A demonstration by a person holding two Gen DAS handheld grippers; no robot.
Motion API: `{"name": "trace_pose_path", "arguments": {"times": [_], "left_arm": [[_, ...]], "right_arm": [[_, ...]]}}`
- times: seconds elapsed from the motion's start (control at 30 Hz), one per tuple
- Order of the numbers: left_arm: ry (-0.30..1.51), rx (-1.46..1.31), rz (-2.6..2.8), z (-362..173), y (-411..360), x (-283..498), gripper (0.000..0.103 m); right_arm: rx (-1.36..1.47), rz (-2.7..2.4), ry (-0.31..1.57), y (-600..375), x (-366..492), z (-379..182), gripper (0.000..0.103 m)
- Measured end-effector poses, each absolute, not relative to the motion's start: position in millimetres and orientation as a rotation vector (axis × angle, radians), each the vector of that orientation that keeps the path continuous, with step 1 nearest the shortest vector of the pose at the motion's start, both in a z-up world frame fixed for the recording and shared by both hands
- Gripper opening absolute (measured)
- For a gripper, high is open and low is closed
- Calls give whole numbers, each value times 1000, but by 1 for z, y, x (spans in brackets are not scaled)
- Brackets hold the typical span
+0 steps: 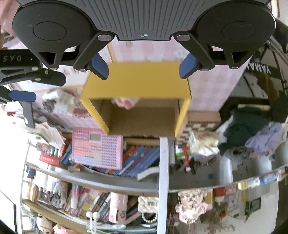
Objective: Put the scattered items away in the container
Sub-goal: 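Withdraw both open tools from the box back toward the remaining items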
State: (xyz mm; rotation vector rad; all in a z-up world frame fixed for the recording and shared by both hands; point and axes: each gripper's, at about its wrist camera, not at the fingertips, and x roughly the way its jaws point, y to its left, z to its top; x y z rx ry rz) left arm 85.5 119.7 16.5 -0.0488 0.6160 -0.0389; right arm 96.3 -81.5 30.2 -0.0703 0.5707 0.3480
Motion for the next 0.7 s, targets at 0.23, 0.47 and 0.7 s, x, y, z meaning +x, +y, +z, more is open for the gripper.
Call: {"name": "trace_pose_path", "arguments": {"times": [0.23, 0.47, 0.7], "left_arm": [[713, -69, -39, -2, 114, 61, 89], [787, -61, -94, -14, 104, 47, 94], [839, -24, -143, -23, 90, 45, 96]], "right_arm": [[-82, 240, 644, -83, 56, 13, 98], [-95, 185, 707, -86, 37, 4, 100], [-104, 134, 739, -91, 30, 2, 101]]}}
